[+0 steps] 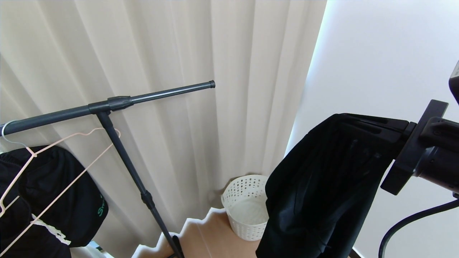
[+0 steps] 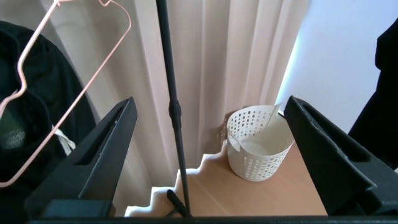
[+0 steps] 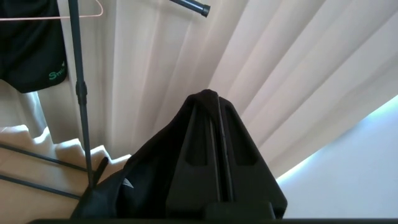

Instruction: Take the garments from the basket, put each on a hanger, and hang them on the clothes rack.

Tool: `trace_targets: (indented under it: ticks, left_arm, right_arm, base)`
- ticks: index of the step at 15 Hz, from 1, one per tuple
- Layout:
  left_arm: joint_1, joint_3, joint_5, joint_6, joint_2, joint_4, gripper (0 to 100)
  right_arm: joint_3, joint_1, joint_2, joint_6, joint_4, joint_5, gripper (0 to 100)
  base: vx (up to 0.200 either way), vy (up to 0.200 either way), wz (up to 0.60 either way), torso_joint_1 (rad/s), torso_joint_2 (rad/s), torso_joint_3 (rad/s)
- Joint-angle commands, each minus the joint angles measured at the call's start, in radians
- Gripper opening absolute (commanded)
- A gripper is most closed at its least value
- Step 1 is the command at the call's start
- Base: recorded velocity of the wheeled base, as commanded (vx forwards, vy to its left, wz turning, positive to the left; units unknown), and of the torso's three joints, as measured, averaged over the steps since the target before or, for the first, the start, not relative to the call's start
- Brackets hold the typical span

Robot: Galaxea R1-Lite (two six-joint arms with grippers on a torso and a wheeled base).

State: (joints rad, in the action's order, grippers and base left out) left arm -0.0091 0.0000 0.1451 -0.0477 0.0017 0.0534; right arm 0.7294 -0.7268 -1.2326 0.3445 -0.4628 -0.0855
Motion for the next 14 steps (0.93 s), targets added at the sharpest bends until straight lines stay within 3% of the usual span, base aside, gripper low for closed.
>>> trace_targets:
  ticks: [1,13,14]
  left_arm:
    - [0.0,0.0,0.001,0.0,0.0,0.0,100]
    - [0.0,0.0,0.001,0.0,0.0,0.0,100]
    - [0.0,0.0,0.002,0.0,0.0,-0.001,100]
  right_arm:
    - [-0.001,0.0,-0.002,0.001,0.0,0.0,0]
    - [-0.005,0.0,-0.005,0.001,0.0,0.001,0]
    - [-0.004,0.0,-0.007,0.001,0.0,0.003,0]
  base:
    - [0.0,0.0,0.6,0.002,-0.01,-0.007]
    - [0.0,0.0,0.6,0.002,0.0,0.001]
    - [-0.2,0.0,0.0,0.002,0.01,-0.002]
